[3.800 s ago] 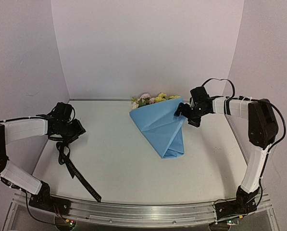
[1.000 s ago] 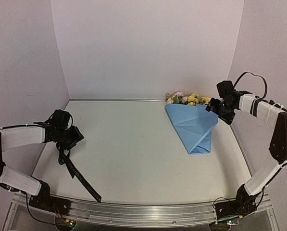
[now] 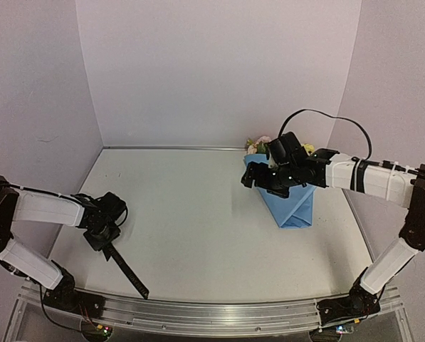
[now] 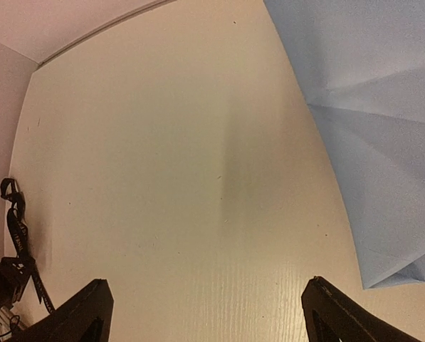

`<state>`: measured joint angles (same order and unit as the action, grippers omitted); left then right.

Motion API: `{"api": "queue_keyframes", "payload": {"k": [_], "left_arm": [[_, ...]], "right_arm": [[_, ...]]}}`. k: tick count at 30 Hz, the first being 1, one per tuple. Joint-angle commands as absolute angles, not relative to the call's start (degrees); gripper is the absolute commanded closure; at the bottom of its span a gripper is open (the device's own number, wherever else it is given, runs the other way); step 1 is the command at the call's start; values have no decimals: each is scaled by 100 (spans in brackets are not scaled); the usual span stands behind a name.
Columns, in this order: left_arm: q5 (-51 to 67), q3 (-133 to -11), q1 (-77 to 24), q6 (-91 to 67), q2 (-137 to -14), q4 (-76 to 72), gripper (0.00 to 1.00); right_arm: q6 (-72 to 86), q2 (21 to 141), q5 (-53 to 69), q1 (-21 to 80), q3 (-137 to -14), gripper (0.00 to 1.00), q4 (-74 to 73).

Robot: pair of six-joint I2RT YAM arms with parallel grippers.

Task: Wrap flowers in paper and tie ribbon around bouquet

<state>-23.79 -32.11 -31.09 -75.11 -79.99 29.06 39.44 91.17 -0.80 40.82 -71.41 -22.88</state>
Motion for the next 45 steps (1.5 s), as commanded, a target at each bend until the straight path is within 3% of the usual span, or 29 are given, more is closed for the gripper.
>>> {"api": "queue_keyframes", "payload": {"k": [1,5,7,17,28,45], "left_arm": [[-2118,-3408,-3144,-7388,-8385,2533,75],[-1864,-3656,-3345,-7176,-8462,2361,97],[-1686,-3959,-3548,-7047,-8574,2198,100],[-512,-5451,-4207,-6344,-9464,1341,100],[747,-5926,-4210,-6006,-9897,576,100],[1882,-5984,-3909,-6261,-10187,-127,100]], "right_arm": [[4008,9198,-46,4153,-7098,7,-2001],[3921,9257,116,4228,-7092,10,-1941],[3862,9297,197,4274,-7091,11,-1848],[3341,9551,1106,4825,-6785,11,-846],[3391,10392,1897,5480,-6775,19,425],[4074,11963,1683,6000,-7821,31,844]]}}
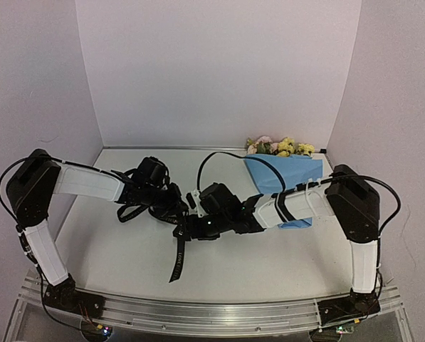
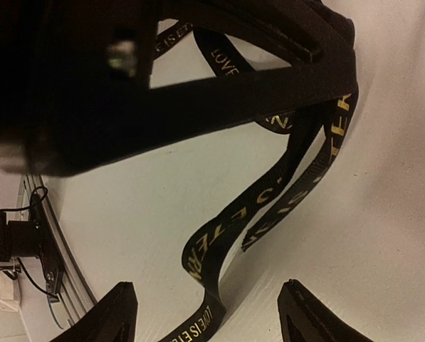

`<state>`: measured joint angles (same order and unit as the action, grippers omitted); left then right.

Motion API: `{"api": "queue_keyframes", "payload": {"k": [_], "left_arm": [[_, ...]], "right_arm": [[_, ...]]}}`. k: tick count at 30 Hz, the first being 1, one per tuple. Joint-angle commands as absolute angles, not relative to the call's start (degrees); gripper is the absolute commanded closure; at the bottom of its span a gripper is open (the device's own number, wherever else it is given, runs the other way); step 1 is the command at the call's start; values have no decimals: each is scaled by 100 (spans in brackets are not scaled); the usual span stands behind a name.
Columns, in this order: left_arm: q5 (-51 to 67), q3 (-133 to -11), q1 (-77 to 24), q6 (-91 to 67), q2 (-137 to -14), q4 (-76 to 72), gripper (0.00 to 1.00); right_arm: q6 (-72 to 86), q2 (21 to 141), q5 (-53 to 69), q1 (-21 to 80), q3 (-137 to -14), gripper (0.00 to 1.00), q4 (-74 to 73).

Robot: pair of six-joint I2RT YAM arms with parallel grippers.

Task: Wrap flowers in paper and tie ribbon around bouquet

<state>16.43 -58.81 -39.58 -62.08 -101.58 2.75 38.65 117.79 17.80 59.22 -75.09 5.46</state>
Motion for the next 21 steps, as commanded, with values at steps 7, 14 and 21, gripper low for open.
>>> {"api": "queue_keyframes", "payload": {"k": [7,14,21], "left_arm": [[1961,-5943,-3792,-6206,-10151,-214,99],[1999,-5745,-3378,-5838,-9598,-81,63],[1398,-5224,-3061,-5325,-8615,558,46]], "right_arm": [[4231,12006,1565,6033,-7855,69,833],[4053,11225,984,5935,-8019,100,-489],[3862,10733,786,5626,-8579,100,-1729]]}}
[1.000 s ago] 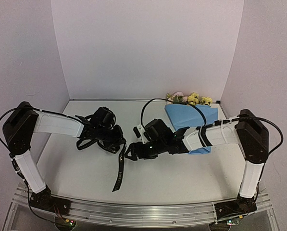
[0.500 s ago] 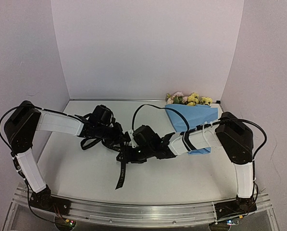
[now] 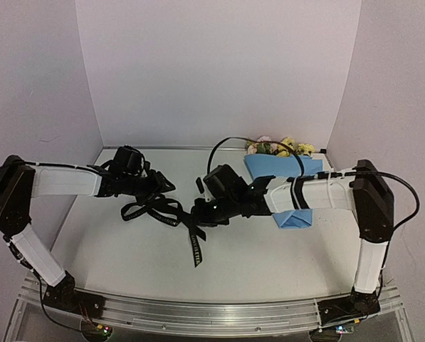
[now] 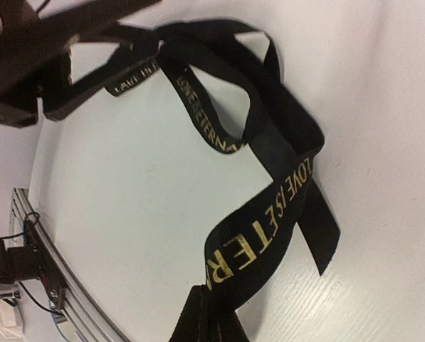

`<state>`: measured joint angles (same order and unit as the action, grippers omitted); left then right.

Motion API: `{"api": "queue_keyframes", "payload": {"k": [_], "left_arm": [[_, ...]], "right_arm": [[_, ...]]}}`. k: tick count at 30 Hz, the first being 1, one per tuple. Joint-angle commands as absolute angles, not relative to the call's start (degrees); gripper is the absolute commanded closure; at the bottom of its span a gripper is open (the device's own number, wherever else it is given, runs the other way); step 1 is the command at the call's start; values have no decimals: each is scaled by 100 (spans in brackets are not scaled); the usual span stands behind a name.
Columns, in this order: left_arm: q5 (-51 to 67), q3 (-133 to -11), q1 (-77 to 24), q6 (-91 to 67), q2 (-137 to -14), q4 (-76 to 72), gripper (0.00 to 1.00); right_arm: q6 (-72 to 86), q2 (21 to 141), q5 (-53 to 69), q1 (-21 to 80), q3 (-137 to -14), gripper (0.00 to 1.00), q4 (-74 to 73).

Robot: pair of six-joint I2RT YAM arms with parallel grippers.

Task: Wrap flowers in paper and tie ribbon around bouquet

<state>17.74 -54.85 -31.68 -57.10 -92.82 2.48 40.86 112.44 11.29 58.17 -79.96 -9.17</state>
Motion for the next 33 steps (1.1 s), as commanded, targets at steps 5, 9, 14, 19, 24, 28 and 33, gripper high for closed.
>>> {"api": "queue_keyframes", "payload": {"k": [5,9,14,19,24,28,33], "left_arm": [[1397,-4482,-2418,-5403,-8284,517,46],[1195,-4478,-1958,-4964,-8424,651,49],[1514,-4869,-2123,-4823,-8884,657,55],[492,-5483,-3050,-5366,-9293,1174,53],[-499,-6060,-3752,-6030,-9884,1460,51],[-1290,-6343,-3797,-6322,-10228,1893,51],[-1630,-6596,-3699,-6249,-10562,2150,50]], "right_arm": [[3503,10605,228,5488,-9181,100,-2644],[3410,10321,-479,5305,-9287,100,-3144],[3242,10242,-353,4872,-9360,100,-3258],[3039,10491,-254,4725,-9580,100,-3357],[2948,10615,-328,4602,-9527,100,-3350],[2900,10673,-272,4515,-9471,100,-3332],[2900,10700,-241,4443,-9378,100,-3229]]}}
